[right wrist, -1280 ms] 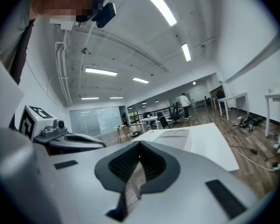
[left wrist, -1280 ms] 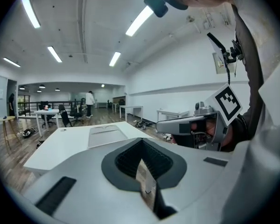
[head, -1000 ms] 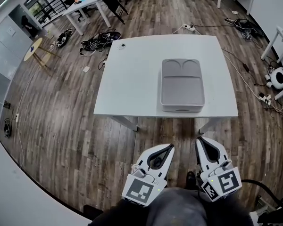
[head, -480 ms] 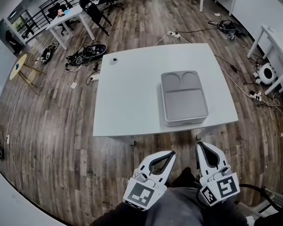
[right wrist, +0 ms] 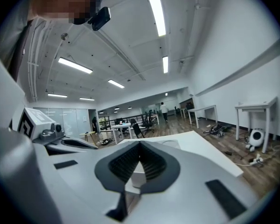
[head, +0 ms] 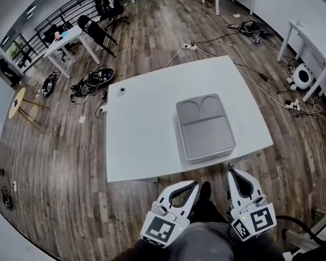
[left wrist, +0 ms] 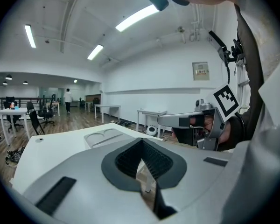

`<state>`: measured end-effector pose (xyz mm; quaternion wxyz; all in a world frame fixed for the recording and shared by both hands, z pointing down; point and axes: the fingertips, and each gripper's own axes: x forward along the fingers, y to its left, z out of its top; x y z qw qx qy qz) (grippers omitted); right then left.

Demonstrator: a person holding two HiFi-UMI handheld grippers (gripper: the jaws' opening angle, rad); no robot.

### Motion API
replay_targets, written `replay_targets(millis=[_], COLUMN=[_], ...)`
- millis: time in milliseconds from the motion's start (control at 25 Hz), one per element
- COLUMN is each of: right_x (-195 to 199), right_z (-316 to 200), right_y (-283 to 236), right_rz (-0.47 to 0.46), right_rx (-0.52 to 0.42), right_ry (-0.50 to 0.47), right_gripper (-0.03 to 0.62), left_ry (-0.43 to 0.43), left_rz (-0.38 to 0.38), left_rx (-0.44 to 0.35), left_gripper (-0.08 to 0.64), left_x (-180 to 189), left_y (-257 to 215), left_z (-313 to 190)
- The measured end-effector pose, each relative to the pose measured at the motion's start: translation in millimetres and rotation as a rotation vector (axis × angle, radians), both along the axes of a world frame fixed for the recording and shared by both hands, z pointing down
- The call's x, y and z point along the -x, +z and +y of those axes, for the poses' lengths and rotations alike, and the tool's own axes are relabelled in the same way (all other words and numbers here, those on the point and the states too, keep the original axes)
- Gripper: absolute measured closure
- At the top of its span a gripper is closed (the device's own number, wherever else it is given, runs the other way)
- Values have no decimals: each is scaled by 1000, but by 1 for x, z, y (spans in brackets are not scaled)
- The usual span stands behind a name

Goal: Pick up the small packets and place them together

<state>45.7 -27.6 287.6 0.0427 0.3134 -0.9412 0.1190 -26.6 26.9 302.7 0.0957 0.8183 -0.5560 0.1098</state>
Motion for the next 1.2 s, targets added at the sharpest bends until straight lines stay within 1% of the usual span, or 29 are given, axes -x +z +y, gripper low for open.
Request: replay_targets(millis=[160, 360, 520, 680, 840, 960, 1080, 1200], right_x=[1, 2, 1, 2, -3, 0, 5, 10], right_z=[-22, -59, -85, -108, -122, -127, -128, -125], right_y=[9, 14, 21, 19, 26, 17, 9, 10], right_rz=[-9, -22, -28, -36, -39, -40, -44, -55], right_rx=[24, 43, 49, 43, 32, 16, 0, -2], right_ry=[27, 71, 82, 90, 105, 131, 177, 242], right_gripper=[588, 588, 588, 588, 588, 588, 588, 588], left_ry=[19, 70, 89, 116, 137, 159, 179, 244], left_rz=[-2, -27, -41, -53, -57, -56, -47, -45], left_rx=[15, 36, 53, 48, 43, 31, 30, 39], left_gripper=[558, 558, 558, 558, 558, 558, 558, 558], left_x=[6, 9, 8, 7, 1, 7, 20, 29], left_y=[4, 9, 15, 11, 18, 9, 0, 3], left_z=[-28, -65, -95, -122, -135, -143, -146, -142])
